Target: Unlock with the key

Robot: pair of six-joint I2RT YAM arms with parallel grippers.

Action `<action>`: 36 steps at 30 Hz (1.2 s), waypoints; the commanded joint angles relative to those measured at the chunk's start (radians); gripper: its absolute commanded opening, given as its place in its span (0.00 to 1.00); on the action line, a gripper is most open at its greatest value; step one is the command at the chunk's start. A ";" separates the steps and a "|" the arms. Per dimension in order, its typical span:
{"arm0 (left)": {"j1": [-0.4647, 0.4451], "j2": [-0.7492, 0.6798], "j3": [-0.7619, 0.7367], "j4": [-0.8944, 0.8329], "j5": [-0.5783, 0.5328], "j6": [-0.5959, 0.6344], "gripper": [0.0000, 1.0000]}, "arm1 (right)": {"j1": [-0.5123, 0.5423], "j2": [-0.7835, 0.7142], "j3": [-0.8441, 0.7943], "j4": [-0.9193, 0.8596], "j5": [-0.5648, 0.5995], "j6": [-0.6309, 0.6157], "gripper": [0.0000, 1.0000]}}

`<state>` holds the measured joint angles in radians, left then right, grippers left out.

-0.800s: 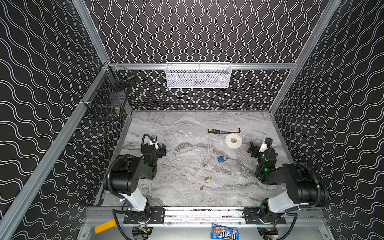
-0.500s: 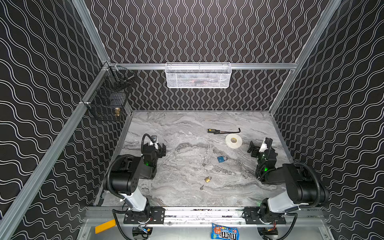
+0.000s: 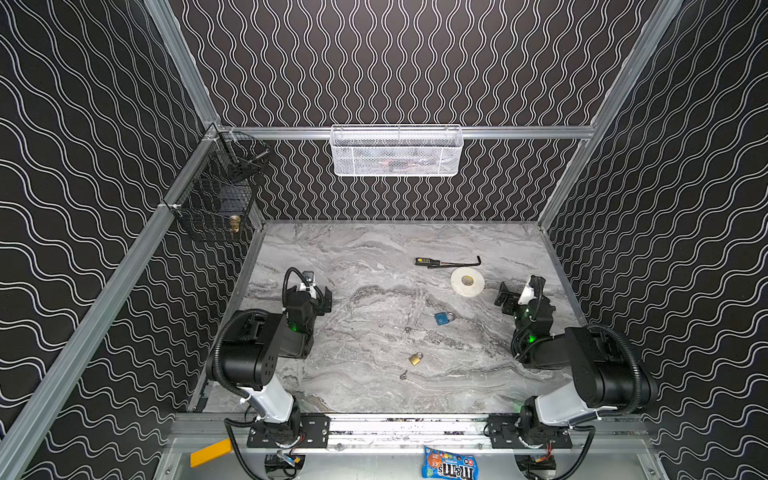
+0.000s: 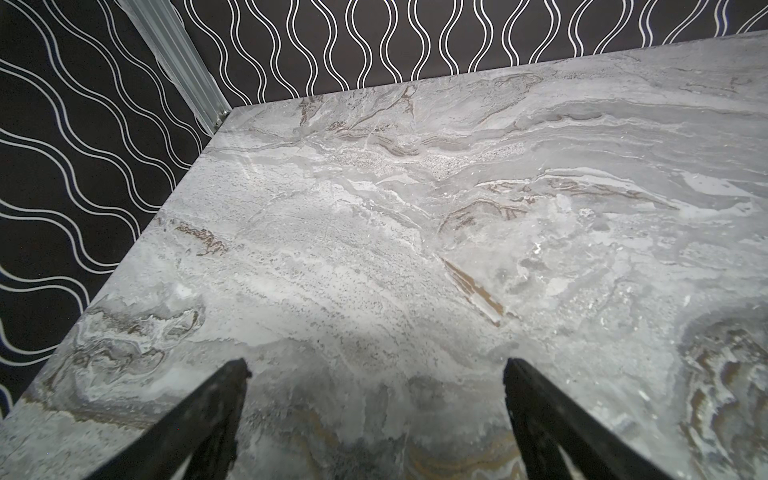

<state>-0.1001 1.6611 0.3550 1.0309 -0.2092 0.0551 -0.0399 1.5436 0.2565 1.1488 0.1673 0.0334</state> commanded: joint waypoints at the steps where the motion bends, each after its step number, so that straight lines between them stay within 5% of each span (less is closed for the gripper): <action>1: 0.000 0.001 0.004 0.024 0.004 0.011 0.99 | 0.002 -0.001 0.000 0.051 -0.005 -0.009 0.99; 23: 0.000 -0.027 -0.007 0.023 -0.008 0.005 0.99 | 0.002 -0.006 -0.005 0.058 -0.007 -0.010 0.99; 30: 0.000 -0.179 -0.021 -0.078 -0.023 -0.003 0.99 | 0.001 -0.128 -0.001 -0.058 0.018 0.007 0.99; 36: 0.000 -0.415 -0.023 -0.306 0.004 -0.071 0.99 | -0.003 -0.345 -0.030 -0.258 0.098 0.156 0.99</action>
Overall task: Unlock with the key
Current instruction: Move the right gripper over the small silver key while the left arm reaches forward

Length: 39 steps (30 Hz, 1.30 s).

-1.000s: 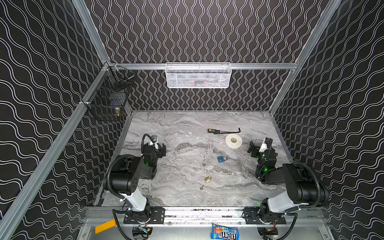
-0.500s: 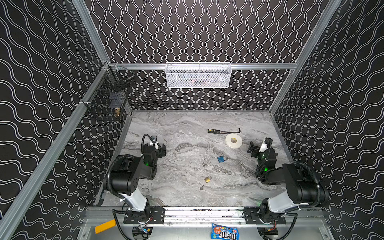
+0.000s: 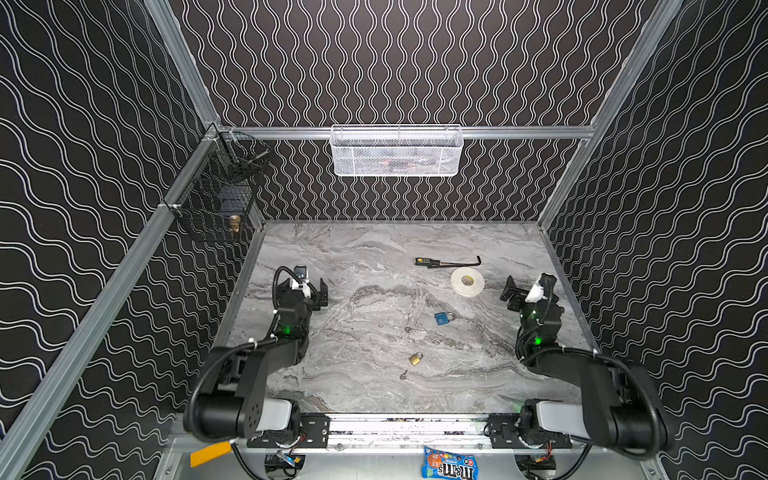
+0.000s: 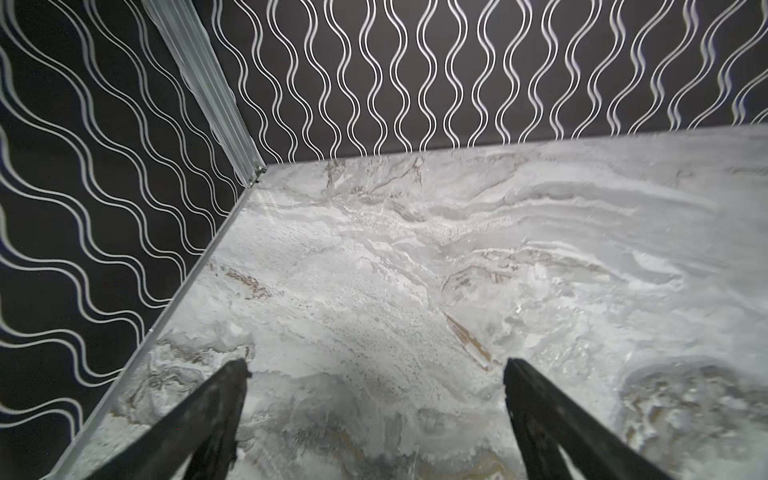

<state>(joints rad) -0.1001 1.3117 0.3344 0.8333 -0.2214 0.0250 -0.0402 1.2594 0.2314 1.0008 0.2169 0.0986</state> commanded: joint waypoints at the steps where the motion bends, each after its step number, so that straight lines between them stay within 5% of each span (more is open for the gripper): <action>1: 0.000 -0.103 -0.004 -0.131 0.015 -0.063 0.99 | -0.004 -0.096 0.004 -0.158 0.031 0.093 0.99; 5: 0.000 -0.239 0.008 -0.270 0.004 -0.184 0.99 | -0.005 -0.189 0.091 -0.390 -0.018 0.150 0.99; 9: 0.002 -0.338 0.081 -0.525 -0.034 -0.390 0.99 | -0.006 -0.201 0.250 -0.778 -0.003 0.417 0.99; 14: 0.003 -0.365 0.109 -0.670 -0.015 -0.597 0.99 | -0.011 -0.158 0.273 -0.946 -0.014 0.566 0.99; 18: 0.012 -0.359 0.109 -0.702 0.032 -0.676 0.99 | -0.020 -0.155 0.310 -1.015 -0.188 0.516 0.99; 26: 0.017 -0.360 0.132 -0.723 0.246 -0.645 0.99 | -0.013 -0.203 0.336 -1.111 -0.385 0.397 0.99; 35: -0.045 -0.389 0.160 -0.852 0.376 -0.625 0.99 | 0.100 -0.244 0.396 -1.266 -0.459 0.336 0.99; 39: -0.108 -0.414 0.182 -0.922 0.361 -0.621 0.99 | 0.213 -0.250 0.426 -1.321 -0.405 0.346 0.99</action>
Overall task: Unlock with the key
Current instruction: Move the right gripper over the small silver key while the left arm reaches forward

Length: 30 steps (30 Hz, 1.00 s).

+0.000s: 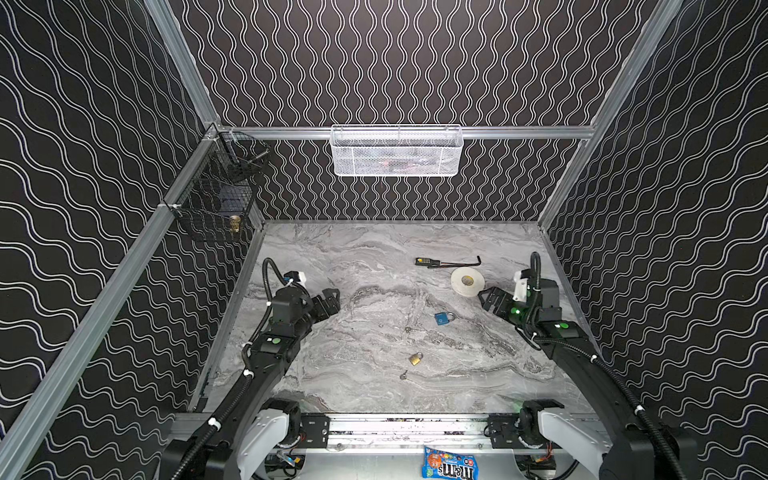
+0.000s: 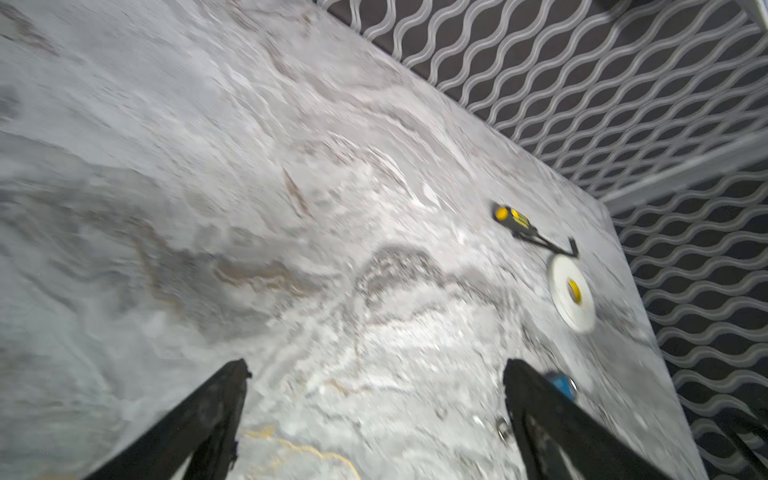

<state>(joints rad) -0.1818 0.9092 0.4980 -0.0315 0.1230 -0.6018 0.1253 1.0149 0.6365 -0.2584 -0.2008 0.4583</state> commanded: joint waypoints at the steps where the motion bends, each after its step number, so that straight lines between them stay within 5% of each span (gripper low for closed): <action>1: -0.044 -0.013 0.023 -0.069 0.014 0.007 0.99 | 0.079 0.000 0.029 -0.078 0.036 -0.006 0.99; 10: -0.238 -0.021 0.036 -0.153 -0.045 -0.030 0.99 | 0.345 0.094 0.112 -0.135 0.108 0.052 0.99; 21: -0.449 0.029 0.041 -0.150 -0.144 -0.114 0.99 | 0.602 0.278 0.202 -0.136 0.250 0.146 0.87; 30: -0.499 0.081 0.034 -0.116 -0.175 -0.188 0.99 | 0.734 0.474 0.300 -0.115 0.311 0.186 0.74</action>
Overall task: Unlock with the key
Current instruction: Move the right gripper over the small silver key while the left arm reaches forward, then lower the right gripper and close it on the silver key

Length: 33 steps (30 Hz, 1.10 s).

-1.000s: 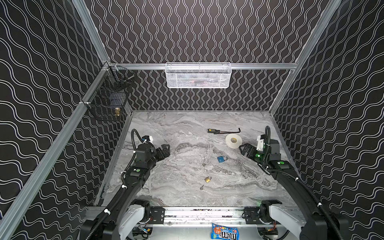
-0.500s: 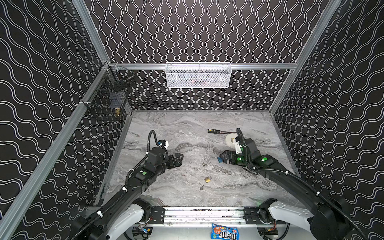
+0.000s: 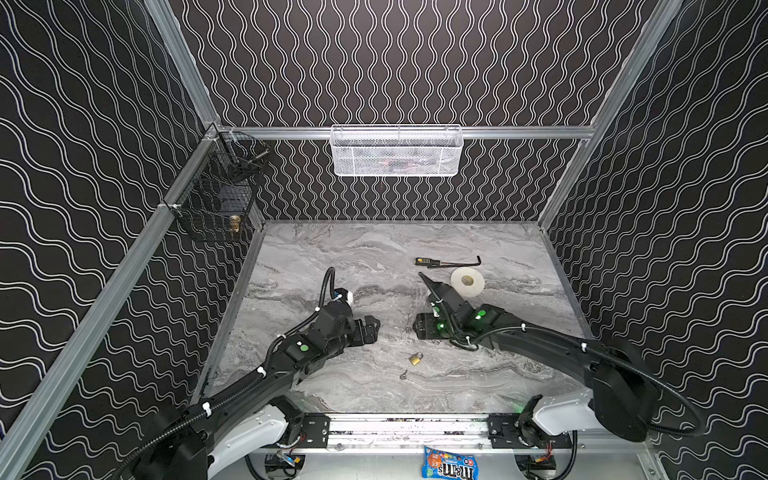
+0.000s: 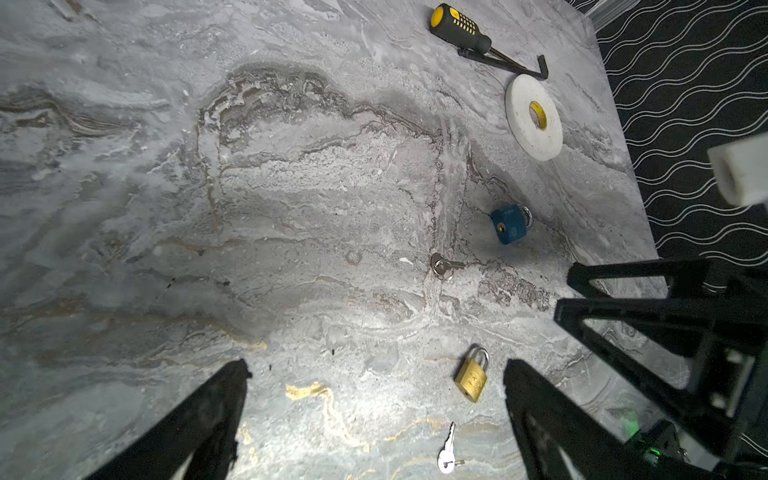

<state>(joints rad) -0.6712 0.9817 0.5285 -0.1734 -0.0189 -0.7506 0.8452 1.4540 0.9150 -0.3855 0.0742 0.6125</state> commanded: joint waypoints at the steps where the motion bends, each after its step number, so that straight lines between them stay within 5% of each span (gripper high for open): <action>1: -0.010 0.016 0.004 0.030 -0.036 -0.045 0.99 | 0.020 0.058 0.030 0.019 0.029 0.037 0.72; 14: -0.022 0.071 0.008 0.036 -0.038 -0.072 0.99 | 0.039 0.230 0.118 0.053 0.056 0.089 0.46; 33: -0.024 0.081 0.029 -0.004 -0.064 -0.054 0.99 | 0.042 0.342 0.164 0.040 0.083 0.144 0.32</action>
<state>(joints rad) -0.6941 1.0592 0.5495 -0.1722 -0.0643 -0.8082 0.8845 1.7882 1.0683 -0.3363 0.1368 0.7372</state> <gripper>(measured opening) 0.989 0.317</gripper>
